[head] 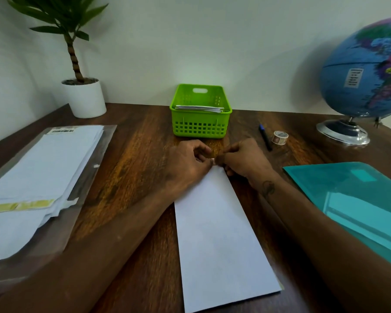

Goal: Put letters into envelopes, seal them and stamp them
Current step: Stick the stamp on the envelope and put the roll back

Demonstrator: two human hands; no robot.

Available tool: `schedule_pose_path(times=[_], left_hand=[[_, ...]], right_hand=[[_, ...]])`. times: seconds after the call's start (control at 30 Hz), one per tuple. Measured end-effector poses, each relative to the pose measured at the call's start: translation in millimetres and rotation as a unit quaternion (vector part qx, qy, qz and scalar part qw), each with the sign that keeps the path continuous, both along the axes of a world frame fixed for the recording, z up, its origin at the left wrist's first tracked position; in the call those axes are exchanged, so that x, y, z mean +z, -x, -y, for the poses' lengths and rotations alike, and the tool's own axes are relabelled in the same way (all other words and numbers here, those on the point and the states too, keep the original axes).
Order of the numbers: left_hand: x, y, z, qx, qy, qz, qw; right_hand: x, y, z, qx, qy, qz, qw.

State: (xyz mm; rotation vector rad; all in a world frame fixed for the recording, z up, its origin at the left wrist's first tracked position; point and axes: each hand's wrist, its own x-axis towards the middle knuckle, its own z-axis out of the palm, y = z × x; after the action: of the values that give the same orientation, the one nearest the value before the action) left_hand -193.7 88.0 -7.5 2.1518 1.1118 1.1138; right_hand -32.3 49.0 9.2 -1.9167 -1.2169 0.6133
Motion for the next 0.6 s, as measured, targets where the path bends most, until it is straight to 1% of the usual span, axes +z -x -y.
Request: schedule_pose_path(times=[0.13,0.27,0.4,0.53,0.6], left_hand=[[0.2,-0.2,1.7,0.003,-0.026,-0.025,0.999],[1.6,-1.5,4.3,0.024,-0.085,-0.09,0.992],[2.0,0.7,3.0,0.023,-0.074,-0.076,0.994],[0.0,0.5,1.8,0.03,-0.085,-0.083,0.993],[-1.0,2.6,2.8,0.028,-0.091,-0.087,0.992]], right_hand=[[0.8,1.4,-0.4,-0.007,0.007,0.019,1.0],[-0.8,4.3,2.0,-0.007,-0.014,0.041,0.999],[-1.6,6.4,3.3,-0.006,-0.025,0.061,0.998],[0.6,4.8,5.6,0.0,-0.032,0.05,0.998],[-0.1,4.1,9.8,-0.003,-0.043,0.066,0.997]])
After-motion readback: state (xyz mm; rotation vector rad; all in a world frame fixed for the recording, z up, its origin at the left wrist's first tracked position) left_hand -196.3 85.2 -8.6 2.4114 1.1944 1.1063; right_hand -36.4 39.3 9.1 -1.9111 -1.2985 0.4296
